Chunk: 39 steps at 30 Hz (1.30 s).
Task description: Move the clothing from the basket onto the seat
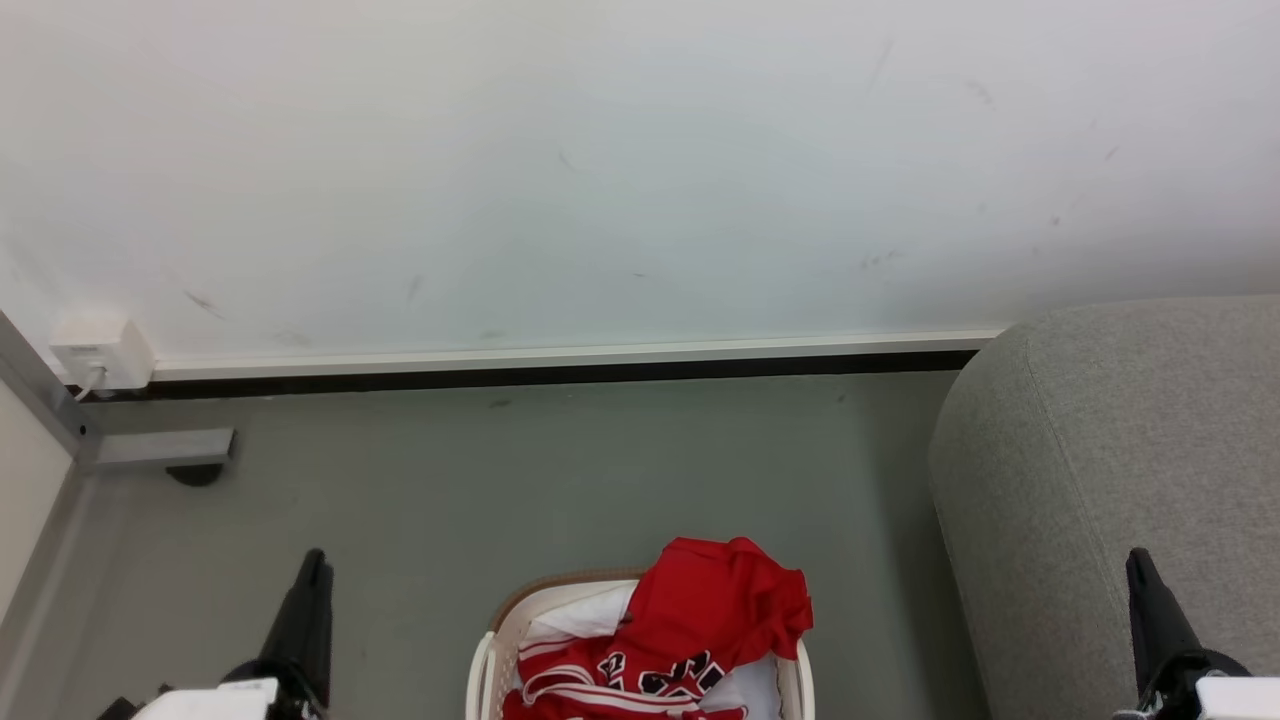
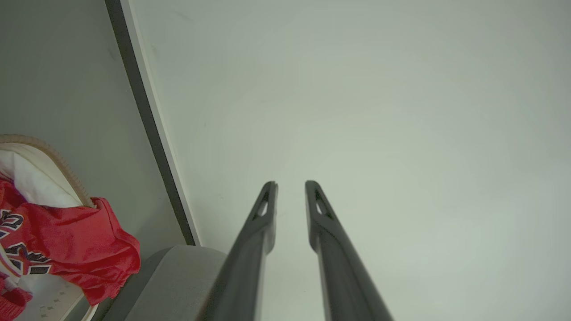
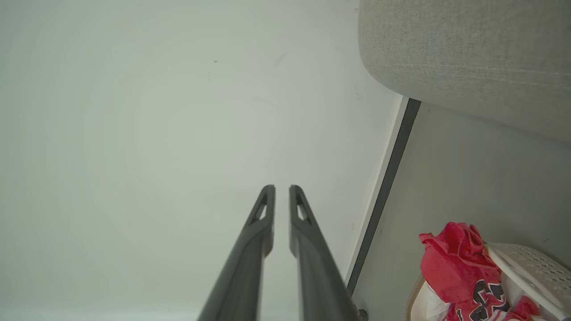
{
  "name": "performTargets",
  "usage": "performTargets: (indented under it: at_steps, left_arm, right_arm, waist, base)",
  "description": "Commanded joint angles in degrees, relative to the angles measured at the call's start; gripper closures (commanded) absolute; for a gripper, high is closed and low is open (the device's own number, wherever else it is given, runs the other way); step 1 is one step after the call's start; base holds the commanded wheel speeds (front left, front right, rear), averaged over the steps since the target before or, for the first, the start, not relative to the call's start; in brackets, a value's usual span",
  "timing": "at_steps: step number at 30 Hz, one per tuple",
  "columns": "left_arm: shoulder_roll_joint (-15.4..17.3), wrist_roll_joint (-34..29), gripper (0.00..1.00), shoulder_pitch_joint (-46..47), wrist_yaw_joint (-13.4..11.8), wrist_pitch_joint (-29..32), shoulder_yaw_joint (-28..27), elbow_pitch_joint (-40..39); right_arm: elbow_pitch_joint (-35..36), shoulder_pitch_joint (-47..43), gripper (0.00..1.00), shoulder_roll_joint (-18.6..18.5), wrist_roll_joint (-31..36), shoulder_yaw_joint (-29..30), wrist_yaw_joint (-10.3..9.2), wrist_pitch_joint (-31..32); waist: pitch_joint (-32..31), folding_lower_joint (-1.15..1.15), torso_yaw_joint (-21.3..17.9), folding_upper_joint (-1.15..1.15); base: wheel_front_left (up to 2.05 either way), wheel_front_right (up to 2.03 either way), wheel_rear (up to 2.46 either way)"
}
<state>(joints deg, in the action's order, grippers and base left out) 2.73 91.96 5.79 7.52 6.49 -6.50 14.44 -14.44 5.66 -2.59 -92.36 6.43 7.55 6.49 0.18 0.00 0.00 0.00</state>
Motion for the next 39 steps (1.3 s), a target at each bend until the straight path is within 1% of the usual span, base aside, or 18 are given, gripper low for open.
performTargets:
  at_steps: [1,7,16,23,27,39]
  left_arm:
    - [-0.08,-0.03,0.00,-0.32,0.00,-0.06,0.06,0.41]
    - [-0.05,-1.35,0.00,0.14,0.00,-1.86,1.38,1.20]
    - [0.00,-7.88,0.00,0.74,-0.37,-4.32,2.73,1.78]
    - [0.03,-13.74,0.00,0.99,-1.21,-6.09,4.67,1.77]
    - [0.05,-17.60,0.00,1.11,-1.94,-7.02,5.54,1.71]
    - [0.10,-33.04,0.00,1.20,-4.52,-9.63,8.28,1.50]
  right_arm:
    - [-0.40,-0.27,0.00,0.12,0.03,-0.04,0.01,-0.04]
    - [-0.28,-0.52,0.00,-0.27,3.08,-0.39,0.00,-1.85]
    - [1.36,-1.14,0.00,-0.43,14.88,-0.64,0.00,-4.34]
    - [2.17,-1.95,0.00,-0.52,23.30,-1.07,-0.01,-6.09]
    - [2.35,-2.23,0.00,-0.69,28.05,-1.41,-0.02,-7.02]
    - [1.33,-1.97,0.00,-1.99,42.71,-3.10,-0.03,-9.63]
  waist:
    - [0.01,0.00,0.00,0.00]
    - [0.03,0.00,0.12,0.00]
    - [0.07,0.00,0.36,0.00]
    - [0.05,0.00,0.77,0.00]
    - [0.04,0.00,0.94,0.00]
    - [-0.02,0.00,0.87,0.00]
  base:
    - [0.00,0.00,0.00]
    - [0.00,0.00,0.00]
    - [0.00,0.00,0.00]
    - [0.00,0.00,0.00]
    - [0.00,0.00,0.00]
    - [0.00,0.00,0.00]
